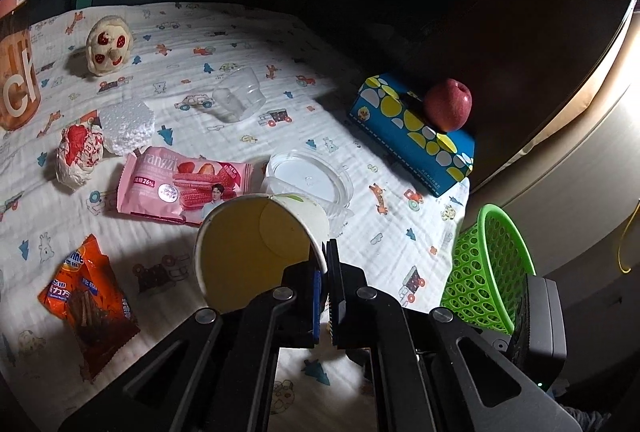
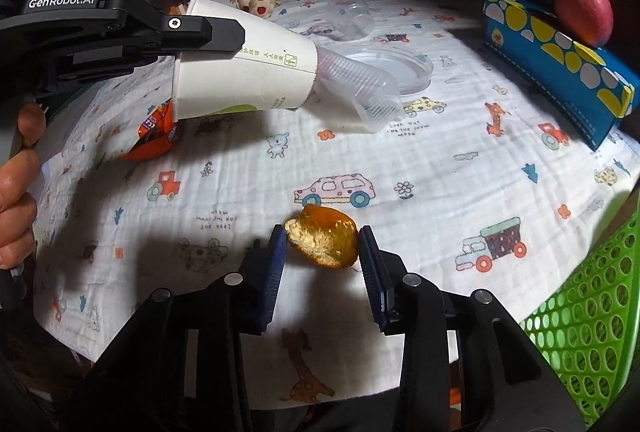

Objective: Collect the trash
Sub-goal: 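Drop the bread and paper cup into the green wastebasket with both grippers, then grasp the orange snack wrapper with the left gripper while the right grasps the clear lid, then carry the wrapper and clear lid over the green wastebasket, then open both grippers to drop the wrapper and clear lid into the basket, then move both open grippers back over the bed toward the remaining trash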

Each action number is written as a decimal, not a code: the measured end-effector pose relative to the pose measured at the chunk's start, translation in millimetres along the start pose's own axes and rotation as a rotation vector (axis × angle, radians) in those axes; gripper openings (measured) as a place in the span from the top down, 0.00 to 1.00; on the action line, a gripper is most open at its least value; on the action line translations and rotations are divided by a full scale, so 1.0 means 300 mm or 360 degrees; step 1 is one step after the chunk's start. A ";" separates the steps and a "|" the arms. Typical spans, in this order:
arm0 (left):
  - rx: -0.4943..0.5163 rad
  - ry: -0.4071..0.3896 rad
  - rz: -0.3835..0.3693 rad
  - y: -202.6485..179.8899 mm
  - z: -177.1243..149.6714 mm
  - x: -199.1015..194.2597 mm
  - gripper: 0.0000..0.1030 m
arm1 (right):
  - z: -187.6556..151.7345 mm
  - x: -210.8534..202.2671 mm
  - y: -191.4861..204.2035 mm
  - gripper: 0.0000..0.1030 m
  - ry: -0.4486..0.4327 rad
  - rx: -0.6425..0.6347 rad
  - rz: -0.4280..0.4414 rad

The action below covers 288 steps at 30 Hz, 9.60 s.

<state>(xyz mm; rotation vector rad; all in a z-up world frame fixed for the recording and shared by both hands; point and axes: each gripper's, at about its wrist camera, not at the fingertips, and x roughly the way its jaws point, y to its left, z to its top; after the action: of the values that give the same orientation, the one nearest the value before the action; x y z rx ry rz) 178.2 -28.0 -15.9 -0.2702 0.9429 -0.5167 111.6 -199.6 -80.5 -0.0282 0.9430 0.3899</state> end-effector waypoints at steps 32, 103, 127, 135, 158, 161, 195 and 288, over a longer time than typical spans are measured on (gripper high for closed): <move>0.0583 0.0176 -0.0335 -0.770 0.030 0.183 0.97 | -0.308 -0.610 -0.701 0.64 -0.0311 0.0691 -0.0550; 0.0350 -0.0051 0.0298 -0.427 -0.049 0.035 0.07 | -0.151 -0.556 -0.430 0.34 -0.0433 0.0460 -0.0259; -0.0293 0.0071 0.0825 0.316 -0.124 -0.104 0.07 | 0.053 -0.244 -0.140 0.33 -0.0251 0.0214 -0.0033; -0.0475 0.0132 0.0853 0.425 -0.107 -0.029 0.07 | 0.098 -0.165 -0.121 0.33 -0.0204 0.0166 -0.0009; -0.0424 0.0157 0.0868 0.503 -0.102 0.010 0.39 | 0.284 0.170 -0.065 0.18 -0.0001 0.0452 -0.0006; -0.0418 0.0143 0.0859 0.510 -0.109 -0.002 0.45 | 0.307 0.211 -0.067 0.18 0.0029 0.0570 -0.0008; -0.0233 0.0026 0.0650 0.294 -0.090 -0.061 0.67 | 0.187 0.059 -0.084 0.19 -0.0029 0.0530 -0.0110; 0.0533 0.0207 0.0147 -0.719 -0.047 0.304 0.38 | -0.282 -0.611 -0.654 0.14 -0.0295 0.0792 -0.0504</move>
<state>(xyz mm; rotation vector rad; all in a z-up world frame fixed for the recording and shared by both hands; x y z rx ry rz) 145.1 -259.1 6.9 0.1097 0.9725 -0.6025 15.8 -455.9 -13.8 0.3051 0.8138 -0.1395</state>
